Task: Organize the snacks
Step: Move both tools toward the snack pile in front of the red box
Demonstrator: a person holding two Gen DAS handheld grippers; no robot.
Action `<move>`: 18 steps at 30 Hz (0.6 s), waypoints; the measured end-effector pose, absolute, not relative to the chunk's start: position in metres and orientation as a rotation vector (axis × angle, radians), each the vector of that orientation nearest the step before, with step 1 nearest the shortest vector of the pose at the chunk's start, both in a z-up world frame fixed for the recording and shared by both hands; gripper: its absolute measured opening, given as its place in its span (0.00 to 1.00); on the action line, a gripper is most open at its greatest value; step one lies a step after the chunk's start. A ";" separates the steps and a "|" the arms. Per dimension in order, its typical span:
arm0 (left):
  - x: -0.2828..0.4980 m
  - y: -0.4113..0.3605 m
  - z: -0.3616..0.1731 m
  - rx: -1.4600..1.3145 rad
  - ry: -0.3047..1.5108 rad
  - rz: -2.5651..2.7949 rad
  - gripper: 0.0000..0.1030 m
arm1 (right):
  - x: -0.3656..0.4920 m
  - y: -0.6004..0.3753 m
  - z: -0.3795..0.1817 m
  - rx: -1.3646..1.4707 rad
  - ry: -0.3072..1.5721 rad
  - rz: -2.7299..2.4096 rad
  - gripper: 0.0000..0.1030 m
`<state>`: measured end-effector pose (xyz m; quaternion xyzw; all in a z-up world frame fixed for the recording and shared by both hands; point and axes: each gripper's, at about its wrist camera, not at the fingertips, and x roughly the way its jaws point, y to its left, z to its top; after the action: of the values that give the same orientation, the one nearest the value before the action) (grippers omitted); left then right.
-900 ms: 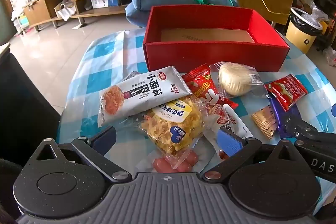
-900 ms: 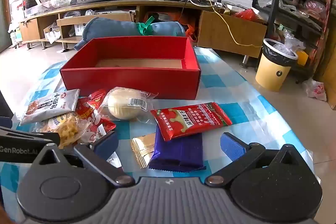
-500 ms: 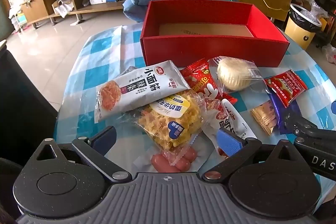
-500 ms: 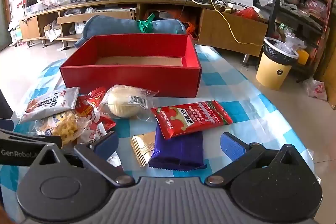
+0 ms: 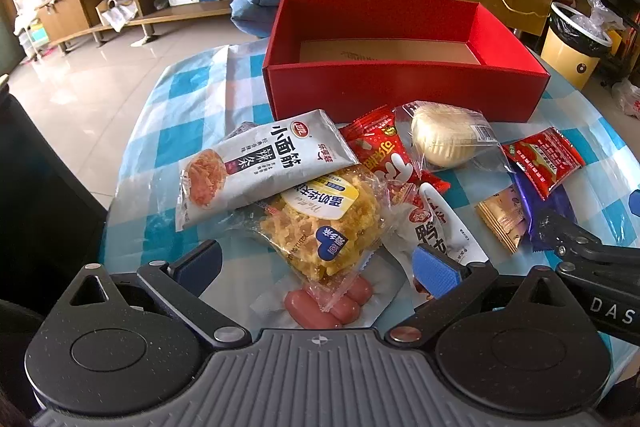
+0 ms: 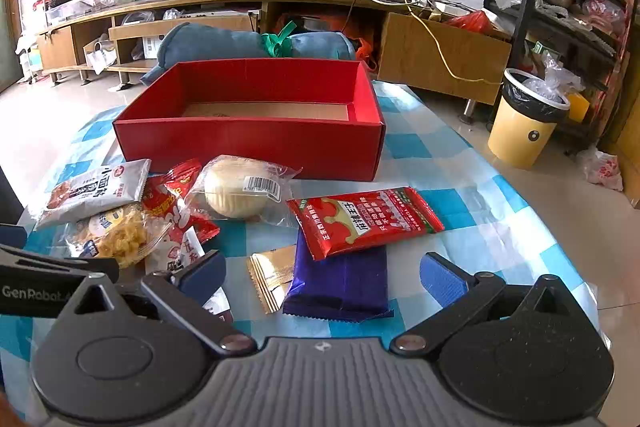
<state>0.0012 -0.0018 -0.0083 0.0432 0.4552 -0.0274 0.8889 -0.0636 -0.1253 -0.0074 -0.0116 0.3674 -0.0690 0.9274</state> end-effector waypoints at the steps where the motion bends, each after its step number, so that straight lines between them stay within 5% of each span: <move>1: 0.001 -0.002 -0.009 0.090 0.945 -0.056 0.99 | -0.064 -0.125 -0.007 -0.024 0.754 -0.141 0.97; 18: 0.001 -0.004 -0.012 0.094 0.973 -0.061 0.97 | -0.062 -0.125 -0.011 -0.028 0.787 -0.140 0.97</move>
<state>0.0011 -0.0035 -0.0115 0.0451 0.4671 -0.0295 0.8825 -0.0623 -0.1247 -0.0114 -0.0135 0.3831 -0.0683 0.9211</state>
